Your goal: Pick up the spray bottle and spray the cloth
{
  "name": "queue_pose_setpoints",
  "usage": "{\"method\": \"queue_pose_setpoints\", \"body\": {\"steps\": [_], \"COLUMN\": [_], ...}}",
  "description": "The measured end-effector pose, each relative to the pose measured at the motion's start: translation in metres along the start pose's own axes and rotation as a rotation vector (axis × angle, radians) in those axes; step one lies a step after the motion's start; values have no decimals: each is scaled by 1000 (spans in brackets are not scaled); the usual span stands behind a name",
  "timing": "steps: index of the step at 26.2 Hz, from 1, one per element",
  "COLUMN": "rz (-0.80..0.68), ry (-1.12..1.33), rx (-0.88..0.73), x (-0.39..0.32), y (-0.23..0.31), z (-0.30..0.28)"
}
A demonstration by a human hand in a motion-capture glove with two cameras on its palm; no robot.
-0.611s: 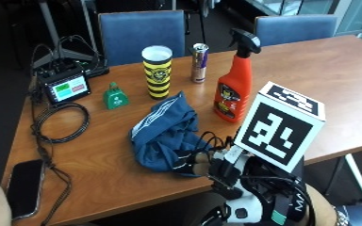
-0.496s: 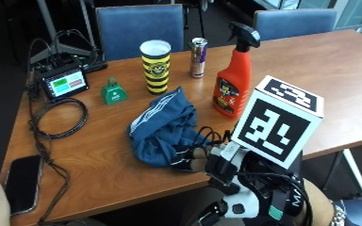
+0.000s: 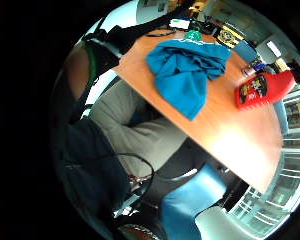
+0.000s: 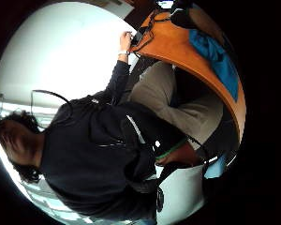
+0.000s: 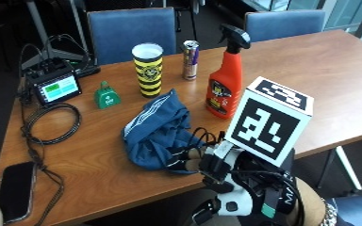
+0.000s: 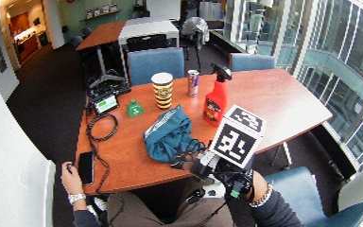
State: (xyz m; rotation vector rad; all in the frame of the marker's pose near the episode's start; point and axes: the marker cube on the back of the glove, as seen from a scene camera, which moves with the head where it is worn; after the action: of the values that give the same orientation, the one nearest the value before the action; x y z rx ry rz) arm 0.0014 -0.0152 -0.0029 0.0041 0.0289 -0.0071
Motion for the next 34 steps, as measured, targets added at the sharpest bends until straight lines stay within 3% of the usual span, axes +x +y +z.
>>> {"method": "queue_pose_setpoints", "body": {"steps": [9, 17, 24, 29, 34], "rz": [165, 464, 724, 865, 940], "ry": [79, 122, -88, -195, -401], "rx": [185, 585, 982, 1062, 1043], "x": [34, 91, 148, 178, 206], "y": [-34, -54, -62, -61, -58], "z": [-20, -47, -65, -75, -76]}}
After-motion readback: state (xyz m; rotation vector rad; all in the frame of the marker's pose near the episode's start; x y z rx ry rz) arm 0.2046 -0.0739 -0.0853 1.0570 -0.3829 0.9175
